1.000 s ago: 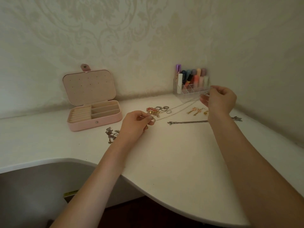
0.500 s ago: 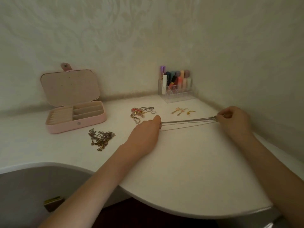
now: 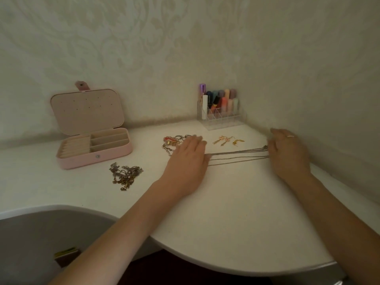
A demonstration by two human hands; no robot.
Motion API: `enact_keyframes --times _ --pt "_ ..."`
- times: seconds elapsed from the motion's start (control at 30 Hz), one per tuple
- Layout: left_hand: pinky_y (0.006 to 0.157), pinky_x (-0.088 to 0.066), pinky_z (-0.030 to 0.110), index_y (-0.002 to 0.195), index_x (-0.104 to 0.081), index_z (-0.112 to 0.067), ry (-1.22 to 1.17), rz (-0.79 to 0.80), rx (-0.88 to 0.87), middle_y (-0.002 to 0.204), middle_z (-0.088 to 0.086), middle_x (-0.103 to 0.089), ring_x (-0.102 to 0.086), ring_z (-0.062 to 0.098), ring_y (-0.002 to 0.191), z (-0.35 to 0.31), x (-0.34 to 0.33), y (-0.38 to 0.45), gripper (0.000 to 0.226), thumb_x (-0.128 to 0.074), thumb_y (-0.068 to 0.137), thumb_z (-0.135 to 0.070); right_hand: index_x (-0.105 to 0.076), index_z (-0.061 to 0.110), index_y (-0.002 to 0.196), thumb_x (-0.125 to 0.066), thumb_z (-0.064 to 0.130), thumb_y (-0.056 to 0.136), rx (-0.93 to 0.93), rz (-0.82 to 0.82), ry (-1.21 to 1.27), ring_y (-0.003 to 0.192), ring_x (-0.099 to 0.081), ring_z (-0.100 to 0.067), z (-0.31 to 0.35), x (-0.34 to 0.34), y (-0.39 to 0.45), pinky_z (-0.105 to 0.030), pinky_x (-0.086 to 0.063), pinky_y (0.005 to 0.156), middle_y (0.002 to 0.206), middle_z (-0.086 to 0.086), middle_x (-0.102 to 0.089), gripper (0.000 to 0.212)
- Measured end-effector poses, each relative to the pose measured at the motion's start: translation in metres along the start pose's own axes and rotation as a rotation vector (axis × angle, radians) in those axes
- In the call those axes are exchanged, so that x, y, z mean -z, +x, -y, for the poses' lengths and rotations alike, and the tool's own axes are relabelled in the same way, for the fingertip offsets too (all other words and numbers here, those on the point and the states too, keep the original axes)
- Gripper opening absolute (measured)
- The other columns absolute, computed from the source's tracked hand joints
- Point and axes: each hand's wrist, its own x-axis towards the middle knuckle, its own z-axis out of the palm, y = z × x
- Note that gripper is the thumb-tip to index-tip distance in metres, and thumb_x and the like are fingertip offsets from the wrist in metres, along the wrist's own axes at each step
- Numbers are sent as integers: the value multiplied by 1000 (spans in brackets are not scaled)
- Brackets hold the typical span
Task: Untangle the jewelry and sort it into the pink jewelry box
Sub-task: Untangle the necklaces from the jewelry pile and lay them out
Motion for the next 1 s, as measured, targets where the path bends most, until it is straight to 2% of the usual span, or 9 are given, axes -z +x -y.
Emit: enact_keyframes --times 0.07,0.13,0.37,0.67,0.77,0.83,0.9,0.97,1.0 --pt "119 -1 36 151 -11 -12 -38 294 27 159 2 -6 0 15 147 -1 -3 1 61 -17 100 -46 -30 8 146 -28 36 102 15 284 -59 144 -21 -26 2 -6 -2 -44 -24 113 154 -11 -29 53" --pt "119 6 40 151 2 -18 10 450 94 160 -2 5 8 10 146 0 -5 4 66 -12 98 -54 -18 13 150 -15 47 100 -16 479 -128 147 -9 -17 1 -11 -2 -42 -15 117 159 -3 -16 60" --pt "117 11 47 151 8 -20 35 480 147 159 -6 12 18 9 143 1 -6 6 71 -11 95 -59 -16 12 151 -13 52 99 -78 465 -152 147 -10 -18 1 -12 -1 -39 -12 118 159 -4 -14 66" --pt "117 11 45 149 13 -27 -13 404 140 159 -6 13 24 15 142 2 -8 4 67 -10 95 -58 -17 14 151 -11 54 97 -108 447 -193 147 -3 -16 0 -13 -2 -53 -8 116 160 0 -11 67" --pt "116 11 34 150 8 -25 -184 258 138 159 -2 10 20 13 143 3 -3 0 64 -15 98 -53 -24 13 149 -17 47 100 9 271 -159 147 -6 -16 6 -8 -4 -51 -12 115 159 -1 -18 60" --pt "113 8 26 152 -2 -21 -312 94 158 160 0 2 13 12 145 8 7 -6 61 -21 100 -47 -38 12 144 -22 42 102 99 101 -69 145 -18 -19 17 -3 -6 -47 -15 115 152 -5 -34 54" --pt "114 -1 23 149 -20 -15 -311 -64 185 158 2 -16 0 13 146 22 24 -17 53 -32 102 -33 -52 15 134 -23 43 100 194 1 21 137 -36 -24 38 2 -11 -44 -20 111 140 -7 -51 53" --pt "110 -13 21 139 -41 -9 -216 -146 213 148 7 -37 -20 20 143 44 43 -32 42 -44 97 -14 -60 19 125 -27 45 96 322 -1 92 125 -47 -25 72 4 -19 -43 -25 106 128 -4 -60 51" --pt "108 -19 23 133 -48 -8 -170 -154 247 142 8 -44 -30 23 138 59 52 -40 40 -48 93 -7 -61 22 123 -34 44 97 385 49 129 123 -48 -23 90 2 -22 -41 -25 105 126 -1 -61 44"
